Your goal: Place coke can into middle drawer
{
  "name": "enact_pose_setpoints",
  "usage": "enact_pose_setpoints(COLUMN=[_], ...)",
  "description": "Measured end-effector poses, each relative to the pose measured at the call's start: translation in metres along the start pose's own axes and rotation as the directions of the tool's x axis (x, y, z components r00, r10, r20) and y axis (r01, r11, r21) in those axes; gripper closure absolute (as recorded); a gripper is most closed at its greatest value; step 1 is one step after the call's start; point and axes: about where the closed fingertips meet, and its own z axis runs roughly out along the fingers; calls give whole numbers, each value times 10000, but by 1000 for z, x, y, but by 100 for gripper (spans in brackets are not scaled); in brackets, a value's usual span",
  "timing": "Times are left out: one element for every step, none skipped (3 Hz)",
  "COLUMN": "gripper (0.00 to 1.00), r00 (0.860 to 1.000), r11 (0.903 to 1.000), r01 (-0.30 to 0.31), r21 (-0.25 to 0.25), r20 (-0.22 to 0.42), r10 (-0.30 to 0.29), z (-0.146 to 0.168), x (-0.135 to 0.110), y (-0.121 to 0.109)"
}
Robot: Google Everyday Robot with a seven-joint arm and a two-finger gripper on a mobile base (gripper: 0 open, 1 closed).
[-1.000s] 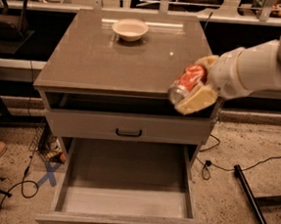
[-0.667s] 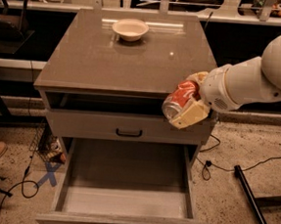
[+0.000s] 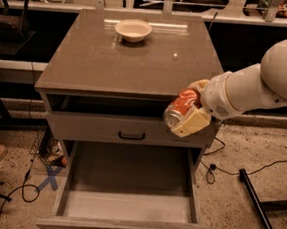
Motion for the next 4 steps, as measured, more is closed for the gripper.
enact_pose_setpoints(gripper=[100, 100, 100, 100], r00=[9967, 9871, 9811, 9734], r11=[9954, 9755, 9502, 9229], r01=[-779, -1566, -1929, -2183], r21=[-561, -1544, -2448, -3172], r20=[-253, -568, -337, -30], r10=[766, 1495, 1905, 2292], z=[28, 84, 141, 195], x=[27, 65, 87, 100], y=[34, 89, 134, 170])
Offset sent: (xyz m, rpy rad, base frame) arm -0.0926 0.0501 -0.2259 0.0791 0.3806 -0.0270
